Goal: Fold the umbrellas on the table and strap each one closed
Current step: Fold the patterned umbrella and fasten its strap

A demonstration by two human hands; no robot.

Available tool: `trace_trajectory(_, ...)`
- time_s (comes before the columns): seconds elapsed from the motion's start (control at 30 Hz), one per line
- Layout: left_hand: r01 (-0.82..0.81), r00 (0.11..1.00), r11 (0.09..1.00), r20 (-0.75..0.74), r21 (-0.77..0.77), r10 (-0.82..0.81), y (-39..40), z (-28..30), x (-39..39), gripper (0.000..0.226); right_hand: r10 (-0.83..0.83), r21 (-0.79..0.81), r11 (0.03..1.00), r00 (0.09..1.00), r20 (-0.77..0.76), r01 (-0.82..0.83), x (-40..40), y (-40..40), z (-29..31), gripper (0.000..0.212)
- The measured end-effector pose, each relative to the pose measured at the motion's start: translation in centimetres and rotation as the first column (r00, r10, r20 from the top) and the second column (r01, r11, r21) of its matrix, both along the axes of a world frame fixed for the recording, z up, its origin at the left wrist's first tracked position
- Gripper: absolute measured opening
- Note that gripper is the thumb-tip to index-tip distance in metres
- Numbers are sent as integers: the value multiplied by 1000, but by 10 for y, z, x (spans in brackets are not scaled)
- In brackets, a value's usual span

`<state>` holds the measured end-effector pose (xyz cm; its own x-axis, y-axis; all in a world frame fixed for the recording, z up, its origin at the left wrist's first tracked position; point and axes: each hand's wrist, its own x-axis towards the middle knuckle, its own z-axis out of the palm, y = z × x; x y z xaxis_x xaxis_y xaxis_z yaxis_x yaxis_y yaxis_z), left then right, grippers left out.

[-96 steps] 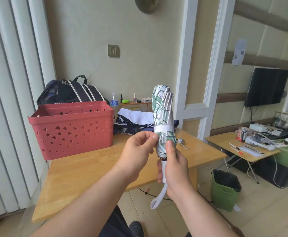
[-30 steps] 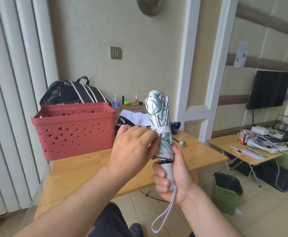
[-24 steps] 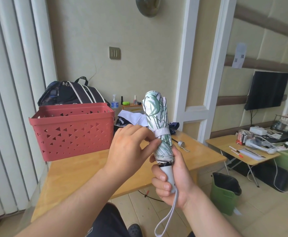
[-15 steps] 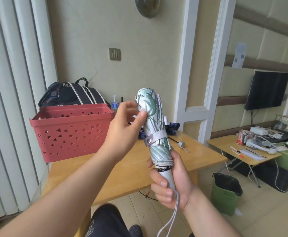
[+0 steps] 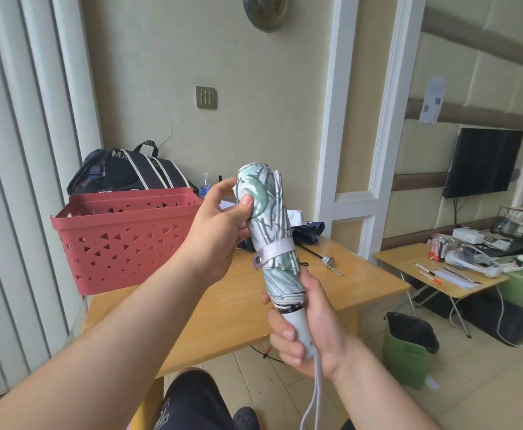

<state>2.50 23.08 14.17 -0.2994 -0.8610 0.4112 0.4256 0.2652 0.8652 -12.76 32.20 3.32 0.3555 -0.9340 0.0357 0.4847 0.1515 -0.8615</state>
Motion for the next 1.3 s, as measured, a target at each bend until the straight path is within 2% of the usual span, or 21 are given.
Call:
trace_trajectory(0.03, -54, 999, 998, -5, 15, 54, -2, -1, 0, 37, -124, -12, 992, 988, -89, 123, 4, 0, 2, 71)
trace_trajectory(0.1, -231, 969, 973, 78, -26, 232, -6, -4, 0, 31, -354, -79, 935, 912, -205, 345, 11, -2, 6, 67)
trace_trajectory(0.17, -334, 916, 929, 177, -156, 359, -5, -11, 3, 13, -534, -147, 845, 816, -219, 514, 16, -5, 7, 62)
trace_trajectory(0.2, -327, 909, 920, 194, -216, 369, -1, -14, 4, 5, -606, -180, 795, 768, -207, 579, 17, -6, 8, 58)
trace_trajectory(0.3, -233, 906, 909, 263, -345, 332, 12, -23, 4, 11, -732, -300, 678, 650, -204, 671, 19, -5, 9, 42)
trace_trajectory(0.37, -172, 863, 890, 371, -423, 343, 20, -28, 2, 14, -765, -370, 638, 611, -204, 675, 20, -4, 10, 22)
trace_trajectory(0.4, -160, 831, 882, 422, -443, 363, 22, -30, 0, 14, -775, -395, 624, 596, -208, 674, 21, -4, 10, 19)
trace_trajectory(0.5, -184, 761, 866, 490, -465, 425, 26, -38, -4, 19, -806, -454, 582, 553, -211, 675, 22, -3, 13, 26)
trace_trajectory(0.57, -178, 767, 872, 491, -455, 413, 26, -40, -5, 19, -838, -510, 530, 509, -194, 678, 20, -2, 13, 31)
trace_trajectory(0.63, -145, 809, 897, 472, -418, 351, 25, -41, -5, 15, -855, -553, 491, 493, -158, 673, 18, -1, 12, 37)
trace_trajectory(0.77, -92, 895, 922, 374, -377, 242, 22, -40, -4, 12, -799, -523, 524, 600, -30, 672, 16, -2, 9, 35)
trace_trajectory(0.83, -117, 851, 891, 418, -438, 318, 19, -40, -5, 12, -793, -478, 544, 608, -26, 690, 16, -6, 10, 31)
trace_trajectory(0.93, -167, 781, 847, 456, -504, 425, 23, -41, -8, 10, -838, -481, 509, 538, -89, 714, 15, -12, 12, 31)
trace_trajectory(1.07, -137, 830, 922, 465, -363, 307, 26, -41, -12, 11, -856, -540, 481, 503, -119, 691, 13, -13, 9, 18)
trace_trajectory(1.2, -92, 889, 974, 423, -205, 173, 27, -38, -15, 23, -852, -581, 491, 497, -164, 649, 15, -7, 7, 29)
trace_trajectory(1.3, -39, 905, 994, 419, -106, 80, 26, -36, -15, 24, -862, -600, 474, 480, -166, 644, 17, -5, 10, 34)
